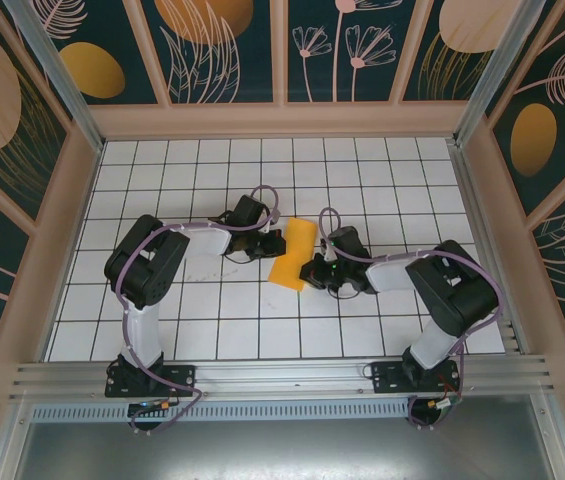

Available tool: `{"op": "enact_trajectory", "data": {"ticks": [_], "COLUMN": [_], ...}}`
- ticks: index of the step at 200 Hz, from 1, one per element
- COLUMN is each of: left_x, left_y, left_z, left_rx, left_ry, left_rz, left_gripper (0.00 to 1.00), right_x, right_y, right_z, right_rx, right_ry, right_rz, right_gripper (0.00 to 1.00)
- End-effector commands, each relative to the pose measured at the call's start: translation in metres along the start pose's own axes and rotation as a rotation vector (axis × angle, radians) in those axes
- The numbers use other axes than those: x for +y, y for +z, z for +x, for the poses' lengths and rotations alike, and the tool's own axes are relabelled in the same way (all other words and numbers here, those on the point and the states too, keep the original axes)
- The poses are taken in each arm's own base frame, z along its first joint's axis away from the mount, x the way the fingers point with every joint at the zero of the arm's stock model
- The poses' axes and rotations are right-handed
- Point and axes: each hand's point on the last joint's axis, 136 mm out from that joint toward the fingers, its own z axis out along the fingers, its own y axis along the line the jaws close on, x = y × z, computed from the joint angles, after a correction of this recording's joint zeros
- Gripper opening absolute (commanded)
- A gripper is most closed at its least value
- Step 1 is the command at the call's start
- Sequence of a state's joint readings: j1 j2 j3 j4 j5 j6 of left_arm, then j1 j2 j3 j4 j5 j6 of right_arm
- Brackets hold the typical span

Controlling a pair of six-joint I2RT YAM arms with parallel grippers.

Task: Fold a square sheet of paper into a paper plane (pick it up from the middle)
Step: Fold the square sheet of paper in half at the center of the table.

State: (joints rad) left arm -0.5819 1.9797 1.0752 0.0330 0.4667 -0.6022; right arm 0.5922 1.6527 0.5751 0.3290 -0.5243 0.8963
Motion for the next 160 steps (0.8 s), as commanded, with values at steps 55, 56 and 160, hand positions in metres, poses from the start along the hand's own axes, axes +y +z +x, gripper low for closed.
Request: {"op": "enact_trajectory", "data": {"ticks": [55,56,160], "left_x": [0.035,0.035,0.038], "left_y": [0.012,0.012,0.013], "left_z": [0.037,0.037,0.039], "left_rx": [0.101,0.101,0.108], "left_ry": [-0.044,-0.044,-0.044], "left_rz": [-0.094,-0.094,-0.100], "left_gripper": [0.00,0.00,0.00], "right_x": [0.005,0.004,0.024], "right_y": [0.000,0.000,-0.019], "right_z": [-0.049,-0.049,-0.074], "right_rx": [-0.074,-0.073,-0.130], "right_ry": [-0.036,-0.035,-0.061], "right_rz": [-0.017,-0.014,-0.017], "right_gripper": [0.00,0.00,0.00]}}
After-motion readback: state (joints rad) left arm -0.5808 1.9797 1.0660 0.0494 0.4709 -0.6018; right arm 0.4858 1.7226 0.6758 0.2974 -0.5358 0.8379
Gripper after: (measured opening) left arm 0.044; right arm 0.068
